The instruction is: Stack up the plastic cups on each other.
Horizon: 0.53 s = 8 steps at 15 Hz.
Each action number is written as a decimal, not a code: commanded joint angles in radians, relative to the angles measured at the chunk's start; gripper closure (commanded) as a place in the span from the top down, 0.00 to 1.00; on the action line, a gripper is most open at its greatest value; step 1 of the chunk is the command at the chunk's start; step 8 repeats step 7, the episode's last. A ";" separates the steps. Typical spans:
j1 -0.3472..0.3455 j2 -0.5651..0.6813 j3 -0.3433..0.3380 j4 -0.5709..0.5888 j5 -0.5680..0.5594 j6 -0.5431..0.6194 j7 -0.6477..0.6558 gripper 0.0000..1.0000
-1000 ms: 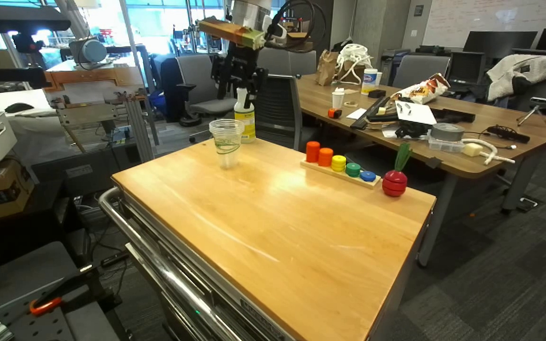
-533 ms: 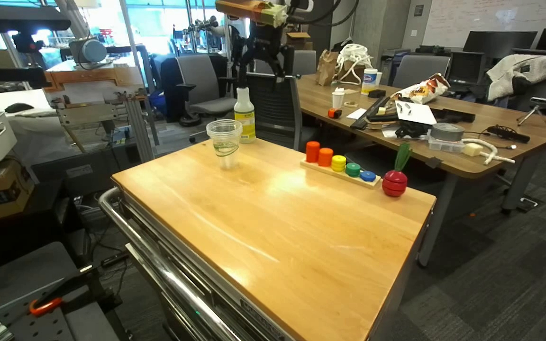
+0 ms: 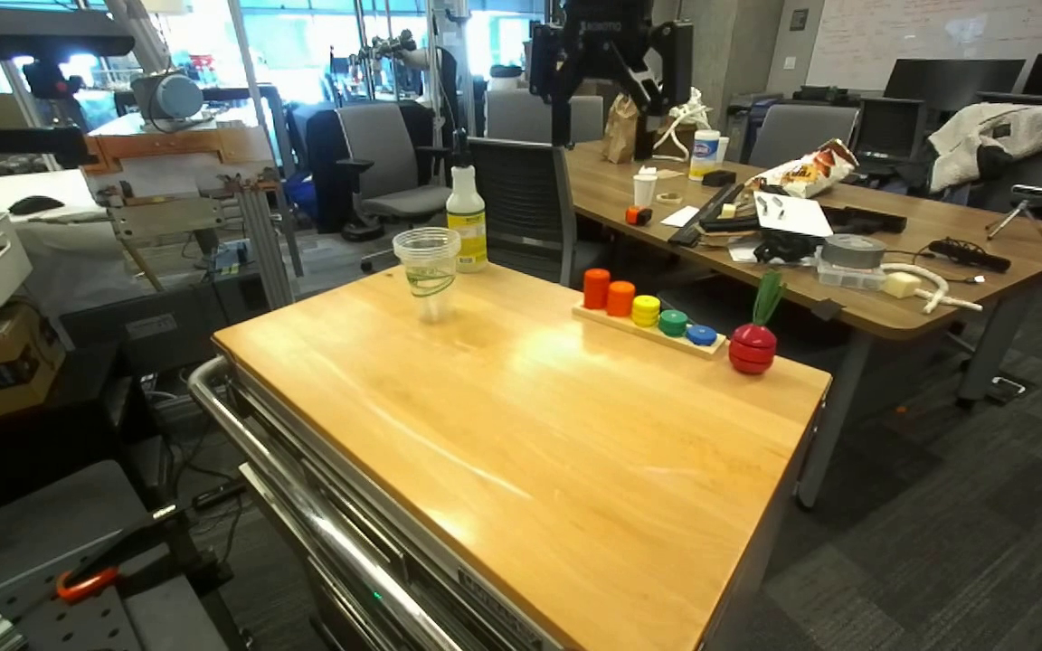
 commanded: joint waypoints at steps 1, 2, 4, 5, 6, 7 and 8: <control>-0.030 -0.119 -0.041 -0.119 -0.080 -0.017 0.004 1.00; -0.039 -0.131 -0.051 -0.126 -0.090 -0.039 -0.011 1.00; -0.035 -0.078 -0.049 -0.084 -0.063 -0.025 -0.003 1.00; -0.036 -0.077 -0.050 -0.084 -0.063 -0.025 -0.003 1.00; -0.035 -0.073 -0.049 -0.084 -0.063 -0.025 -0.003 1.00; -0.034 -0.067 -0.046 -0.083 -0.063 -0.025 -0.003 1.00; -0.034 -0.067 -0.046 -0.083 -0.063 -0.025 -0.003 1.00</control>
